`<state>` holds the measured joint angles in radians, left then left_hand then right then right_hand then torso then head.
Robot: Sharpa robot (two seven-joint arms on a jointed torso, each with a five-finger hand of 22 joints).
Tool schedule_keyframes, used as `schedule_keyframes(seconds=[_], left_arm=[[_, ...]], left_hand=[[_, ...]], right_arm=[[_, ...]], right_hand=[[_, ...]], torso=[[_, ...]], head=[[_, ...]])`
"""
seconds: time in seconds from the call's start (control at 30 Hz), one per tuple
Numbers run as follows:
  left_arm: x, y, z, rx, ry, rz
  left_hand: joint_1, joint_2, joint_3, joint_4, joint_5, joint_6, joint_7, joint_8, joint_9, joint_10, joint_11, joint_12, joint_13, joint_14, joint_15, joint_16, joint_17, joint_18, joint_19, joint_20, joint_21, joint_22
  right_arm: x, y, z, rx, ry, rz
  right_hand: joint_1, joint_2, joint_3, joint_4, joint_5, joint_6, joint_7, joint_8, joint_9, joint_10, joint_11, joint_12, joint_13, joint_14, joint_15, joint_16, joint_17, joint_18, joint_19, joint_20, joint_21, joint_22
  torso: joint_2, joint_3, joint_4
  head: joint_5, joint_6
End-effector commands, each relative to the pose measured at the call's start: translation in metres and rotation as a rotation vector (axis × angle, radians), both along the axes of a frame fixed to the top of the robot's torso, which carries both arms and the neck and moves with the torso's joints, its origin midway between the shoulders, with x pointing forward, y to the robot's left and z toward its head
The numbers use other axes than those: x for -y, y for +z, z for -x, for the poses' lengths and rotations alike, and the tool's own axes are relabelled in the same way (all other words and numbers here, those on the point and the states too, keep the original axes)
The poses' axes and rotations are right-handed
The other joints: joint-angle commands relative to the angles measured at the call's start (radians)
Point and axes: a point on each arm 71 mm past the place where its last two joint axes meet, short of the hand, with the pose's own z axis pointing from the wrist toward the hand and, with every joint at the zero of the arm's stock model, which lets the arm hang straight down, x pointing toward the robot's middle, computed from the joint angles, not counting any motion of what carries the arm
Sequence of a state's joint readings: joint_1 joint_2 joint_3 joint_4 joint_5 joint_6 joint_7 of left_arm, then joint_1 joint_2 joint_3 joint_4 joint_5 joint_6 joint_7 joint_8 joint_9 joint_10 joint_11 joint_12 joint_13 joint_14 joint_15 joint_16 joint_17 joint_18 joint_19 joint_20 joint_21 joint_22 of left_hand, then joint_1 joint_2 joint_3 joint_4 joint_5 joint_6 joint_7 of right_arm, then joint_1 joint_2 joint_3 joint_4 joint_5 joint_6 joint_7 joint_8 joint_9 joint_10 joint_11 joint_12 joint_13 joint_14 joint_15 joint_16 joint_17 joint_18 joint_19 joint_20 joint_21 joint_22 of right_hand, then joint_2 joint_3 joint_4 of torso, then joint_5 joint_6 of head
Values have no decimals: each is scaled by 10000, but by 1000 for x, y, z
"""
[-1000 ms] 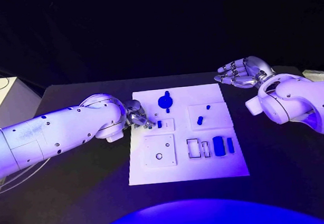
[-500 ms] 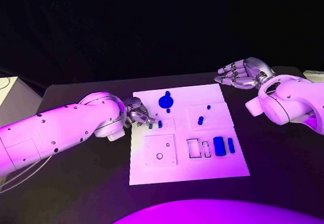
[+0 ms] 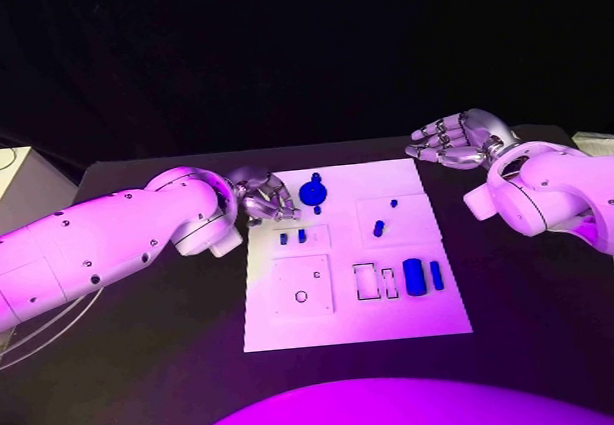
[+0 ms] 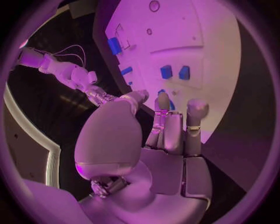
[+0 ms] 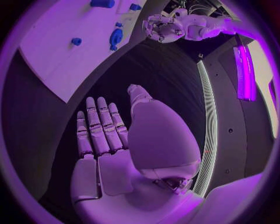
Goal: Assemble the parts on the task board
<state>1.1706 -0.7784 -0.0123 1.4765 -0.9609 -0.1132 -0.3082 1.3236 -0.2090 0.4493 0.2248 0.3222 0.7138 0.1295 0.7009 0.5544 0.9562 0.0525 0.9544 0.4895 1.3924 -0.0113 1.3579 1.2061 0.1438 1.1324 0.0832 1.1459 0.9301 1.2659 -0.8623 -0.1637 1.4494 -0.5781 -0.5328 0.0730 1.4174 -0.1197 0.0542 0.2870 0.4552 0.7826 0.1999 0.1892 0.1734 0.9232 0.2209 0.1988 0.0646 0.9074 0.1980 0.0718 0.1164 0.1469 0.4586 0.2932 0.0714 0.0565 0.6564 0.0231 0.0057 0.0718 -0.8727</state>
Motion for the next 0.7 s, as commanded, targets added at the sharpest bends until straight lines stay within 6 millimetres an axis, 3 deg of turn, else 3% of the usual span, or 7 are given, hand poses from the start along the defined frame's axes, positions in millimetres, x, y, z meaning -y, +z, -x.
schedule_keyframes(seconds=[0.03, 0.1, 0.13, 0.2, 0.4, 0.7], left_arm=[[13, 13, -5, 1580, -707, 1028], [21, 14, -8, 2102, -1155, 860], [25, 14, -10, 2362, -1357, 738], [32, 14, -13, 2884, -1729, 478], [46, 12, -20, 4111, -2529, -247], [56, 0, -25, 4822, -3356, -1830]], left_hand=[[586, -100, 497, -286, -17, -1, 182, -244, -391, -728, 205, -413, -328, -1047, 195, -946, -1357, 347, -1271, 198, -1355, -1584], [762, -225, 768, -479, -47, -42, 322, -431, -677, -1238, 348, -970, -785, -2617, 342, -2357, -3281, 380, -1718, 332, -1930, -1964], [814, -272, 839, -609, -57, -68, 356, -520, -830, -1312, 425, -1177, -1017, -3091, 393, -2774, -3890, 384, -1805, 399, -2117, -2069], [899, -380, 926, -825, -73, -287, 414, -777, -1127, -1543, 499, -1567, -1388, -3476, 469, -3065, -4238, 391, -1954, 467, -2361, -2198], [869, -579, 890, -1081, -101, -435, 436, -1076, -1533, -1779, 569, -1996, -1840, -3571, 510, -3084, -4509, 387, -1976, 501, -2460, -2245], [788, -739, 684, -1249, -140, -480, 281, -1237, -1825, -2050, 654, -2215, -2137, -3645, 591, -2993, -4687, 387, -1967, 579, -2521, -2275]], right_arm=[[-2, 0, 0, 82, 179, -1], [-2, 0, 0, 70, 173, 2], [-2, 0, 0, 63, 168, 5], [-3, 0, 0, 54, 166, 8], [-3, 0, 0, 35, 172, 11], [-4, 0, 0, 32, 196, 5]], right_hand=[[-44, -28, 48, -14, 65, 80, 802, -8, -13, 47, 12, -38, -11, 3, 8, -35, -17, 80, -51, -2, 6, -7], [-27, -22, 64, -26, 64, 85, 800, -5, -13, 53, 10, -39, -10, 6, 6, -33, -18, 79, -43, -2, 8, -6], [-21, -20, 71, -30, 63, 87, 799, -4, -13, 56, 9, -40, -9, 7, 6, -32, -19, 80, -40, -3, 9, -5], [-15, -17, 78, -34, 62, 90, 798, -3, -13, 58, 9, -40, -9, 9, 6, -31, -20, 80, -37, -3, 10, -5], [-4, -12, 92, -41, 60, 94, 796, -1, -13, 62, 7, -41, -9, 11, 5, -30, -21, 82, -25, -4, 13, -3], [-3, -12, 93, -41, 60, 94, 796, -1, -13, 63, 7, -42, -9, 11, 5, -30, -21, 82, -25, -4, 13, -3]], torso=[[18, 7, -9], [26, 4, -23], [30, 2, -25], [30, -2, -19], [57, -10, -36], [76, -18, -50]], head=[[-1, 1], [-12, 1], [-34, 1], [-55, 1], [-121, 1], [-153, 1]])
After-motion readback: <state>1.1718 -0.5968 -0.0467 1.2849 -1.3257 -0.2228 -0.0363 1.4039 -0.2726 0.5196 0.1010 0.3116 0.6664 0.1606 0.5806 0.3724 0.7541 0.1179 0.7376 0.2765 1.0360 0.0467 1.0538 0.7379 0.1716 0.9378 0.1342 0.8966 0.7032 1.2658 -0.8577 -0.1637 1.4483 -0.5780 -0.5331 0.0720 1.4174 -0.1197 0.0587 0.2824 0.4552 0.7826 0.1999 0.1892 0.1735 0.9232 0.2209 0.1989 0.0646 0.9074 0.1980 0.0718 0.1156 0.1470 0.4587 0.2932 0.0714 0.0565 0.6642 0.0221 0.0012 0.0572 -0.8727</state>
